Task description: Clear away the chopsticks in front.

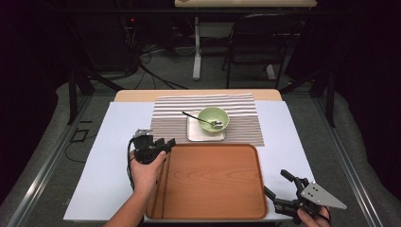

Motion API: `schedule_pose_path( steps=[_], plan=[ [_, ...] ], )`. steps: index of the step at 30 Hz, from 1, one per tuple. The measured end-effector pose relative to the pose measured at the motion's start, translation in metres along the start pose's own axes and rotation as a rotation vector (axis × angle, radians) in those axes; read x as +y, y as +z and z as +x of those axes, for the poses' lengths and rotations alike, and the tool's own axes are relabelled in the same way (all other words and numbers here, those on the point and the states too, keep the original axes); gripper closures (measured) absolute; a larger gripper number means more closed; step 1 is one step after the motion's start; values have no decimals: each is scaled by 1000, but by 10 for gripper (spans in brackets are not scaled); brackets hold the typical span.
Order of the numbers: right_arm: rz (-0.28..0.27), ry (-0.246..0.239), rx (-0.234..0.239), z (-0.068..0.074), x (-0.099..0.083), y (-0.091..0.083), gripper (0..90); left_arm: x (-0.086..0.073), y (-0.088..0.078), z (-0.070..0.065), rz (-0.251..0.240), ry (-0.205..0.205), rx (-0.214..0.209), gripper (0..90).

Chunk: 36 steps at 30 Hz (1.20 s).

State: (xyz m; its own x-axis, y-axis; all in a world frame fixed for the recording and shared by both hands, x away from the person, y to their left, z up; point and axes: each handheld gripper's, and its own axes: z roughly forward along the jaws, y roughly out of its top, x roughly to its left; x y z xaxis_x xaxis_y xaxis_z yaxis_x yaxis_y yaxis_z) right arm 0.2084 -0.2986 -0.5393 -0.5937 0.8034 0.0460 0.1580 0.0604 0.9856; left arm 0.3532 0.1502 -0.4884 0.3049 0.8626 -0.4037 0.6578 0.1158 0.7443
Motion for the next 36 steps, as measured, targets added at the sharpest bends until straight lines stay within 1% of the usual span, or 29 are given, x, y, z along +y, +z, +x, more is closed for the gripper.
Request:
schedule_pose_path(
  steps=[3,7,10,12,13,18,20,22,23,26,28,31,34,36],
  plan=[
    [1,6,0,0,0,0,141,7,5,-3,-9,24,8,500],
    [1,0,2,0,0,1,141,17,13,-7,-14,5,-21,513],
    [0,3,3,0,0,0,142,24,19,-12,-12,13,-24,515],
    [0,3,2,0,0,0,142,29,25,-13,-15,8,-38,515],
    [0,5,2,0,0,0,142,32,28,-14,-14,6,-34,516],
    [1,-2,4,0,0,0,142,38,41,-16,-7,-32,-34,514],
    [1,-2,6,0,0,0,141,40,46,-15,4,-62,-37,514],
    [1,-2,8,0,0,0,141,41,51,-15,11,-84,-38,515],
    [1,-3,8,0,0,0,141,42,54,-15,11,-92,-35,518],
    [2,3,9,1,0,0,142,45,61,-16,12,-98,-29,522],
    [2,3,9,1,0,0,142,47,64,-17,10,-88,-15,524],
    [0,-2,10,1,0,0,141,51,69,-18,6,-87,3,524],
    [1,3,12,1,0,0,142,53,75,-19,5,-101,12,523],
    [1,2,13,1,0,0,142,54,80,-20,5,-101,21,517]
  ],
)
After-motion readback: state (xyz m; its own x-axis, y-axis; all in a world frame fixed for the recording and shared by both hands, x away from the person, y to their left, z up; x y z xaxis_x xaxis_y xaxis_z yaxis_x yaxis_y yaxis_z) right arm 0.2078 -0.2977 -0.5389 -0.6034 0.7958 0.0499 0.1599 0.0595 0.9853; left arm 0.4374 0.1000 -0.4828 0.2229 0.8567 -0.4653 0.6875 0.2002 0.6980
